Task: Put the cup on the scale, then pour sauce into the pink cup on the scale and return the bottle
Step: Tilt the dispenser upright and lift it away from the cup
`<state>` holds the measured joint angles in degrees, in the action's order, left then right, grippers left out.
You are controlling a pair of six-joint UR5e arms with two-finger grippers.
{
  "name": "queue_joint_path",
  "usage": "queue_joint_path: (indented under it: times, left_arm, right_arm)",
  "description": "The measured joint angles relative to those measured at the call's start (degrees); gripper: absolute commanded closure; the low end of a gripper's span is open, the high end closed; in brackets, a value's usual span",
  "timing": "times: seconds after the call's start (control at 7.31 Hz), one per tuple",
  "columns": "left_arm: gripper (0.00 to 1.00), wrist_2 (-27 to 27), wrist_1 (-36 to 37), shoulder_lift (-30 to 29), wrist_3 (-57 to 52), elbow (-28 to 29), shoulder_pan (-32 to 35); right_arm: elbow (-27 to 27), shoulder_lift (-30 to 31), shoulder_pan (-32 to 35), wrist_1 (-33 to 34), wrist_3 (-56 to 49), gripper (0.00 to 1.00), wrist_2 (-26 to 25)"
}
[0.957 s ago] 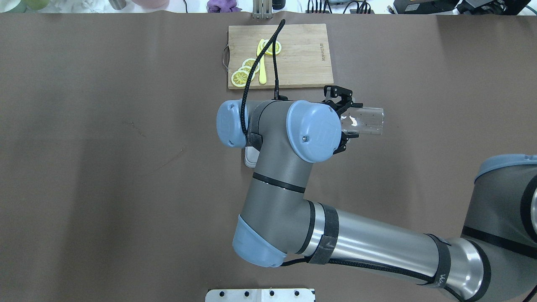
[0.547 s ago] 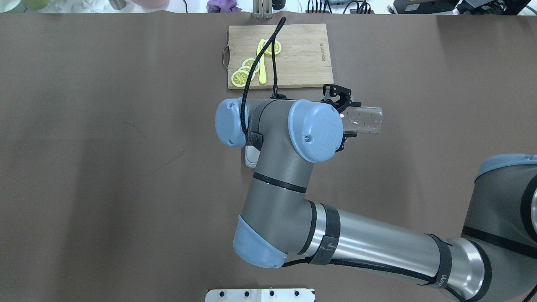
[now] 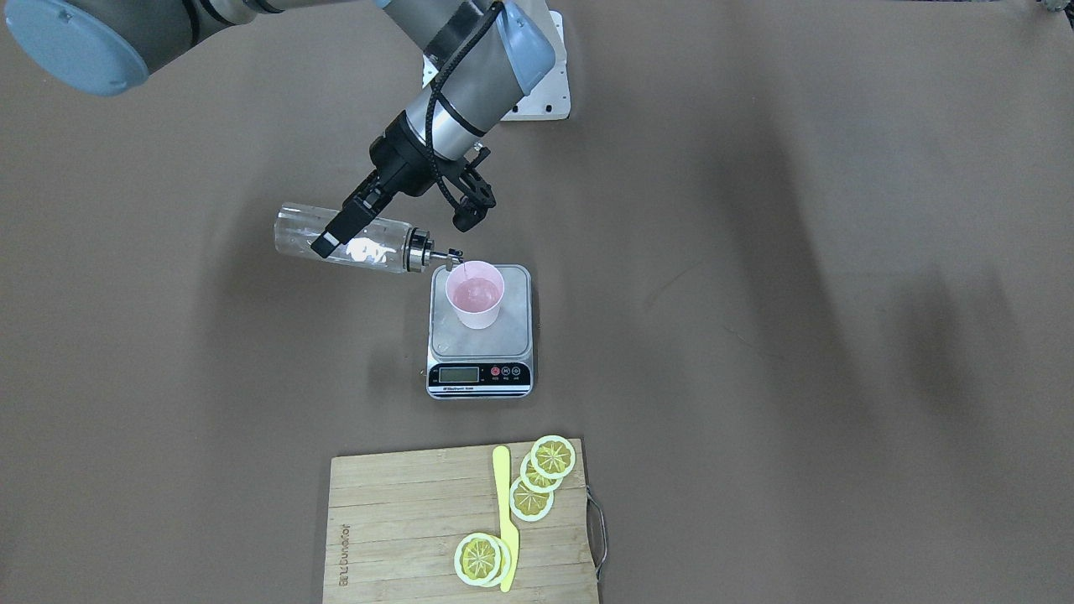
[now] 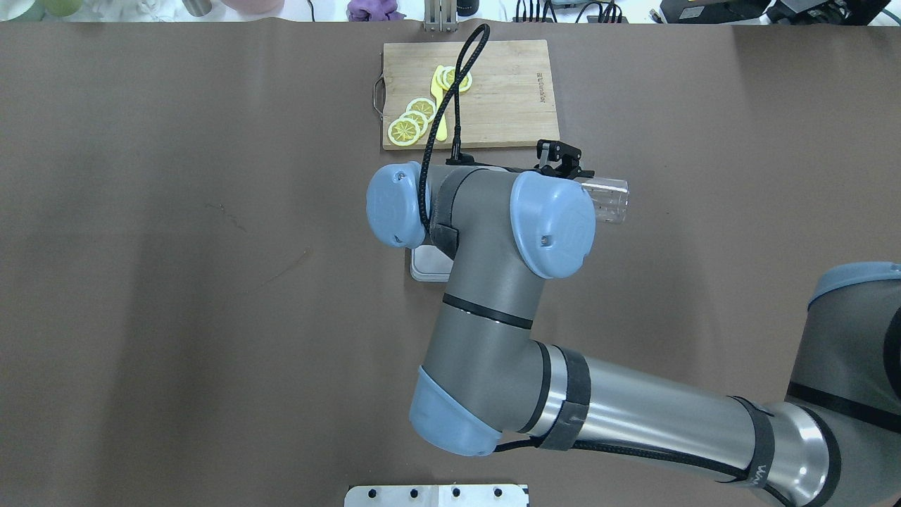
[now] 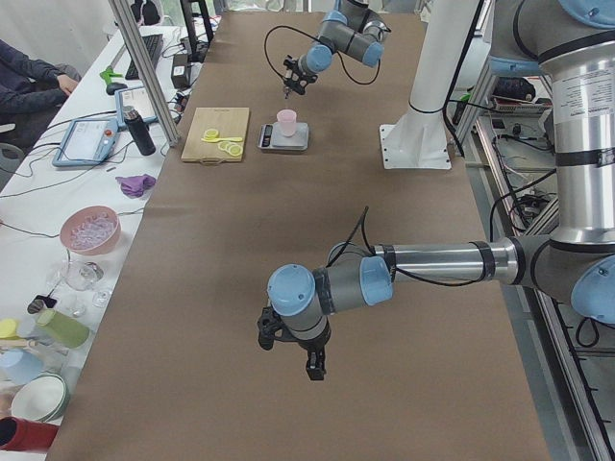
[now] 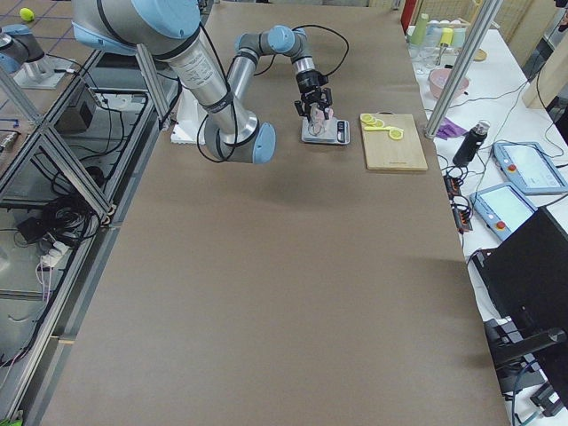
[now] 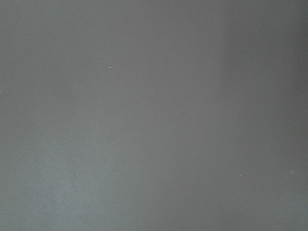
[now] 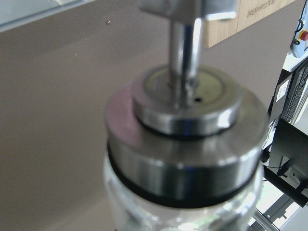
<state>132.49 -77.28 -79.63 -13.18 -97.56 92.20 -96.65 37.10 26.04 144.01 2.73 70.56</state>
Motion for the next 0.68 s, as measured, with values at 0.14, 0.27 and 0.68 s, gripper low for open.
queue_joint_path:
  times: [0.14,0.27,0.68]
  left_arm:
    - [0.01,0.4,-0.06,0.0,0.0,0.0,0.0]
    - [0.01,0.76,-0.12,0.0,0.0,0.0,0.0]
    - [0.01,1.0,-0.28,0.0,-0.02,-0.09,0.0]
  right_arm:
    - [-2.62,1.93,0.06,-1.9,-0.27,1.0,0.1]
    - [-5.33,4.07,0.1,-4.1,-0.5,1.0,0.23]
    - [-10.98,9.52,1.42,-12.15,-0.86,1.0,2.43]
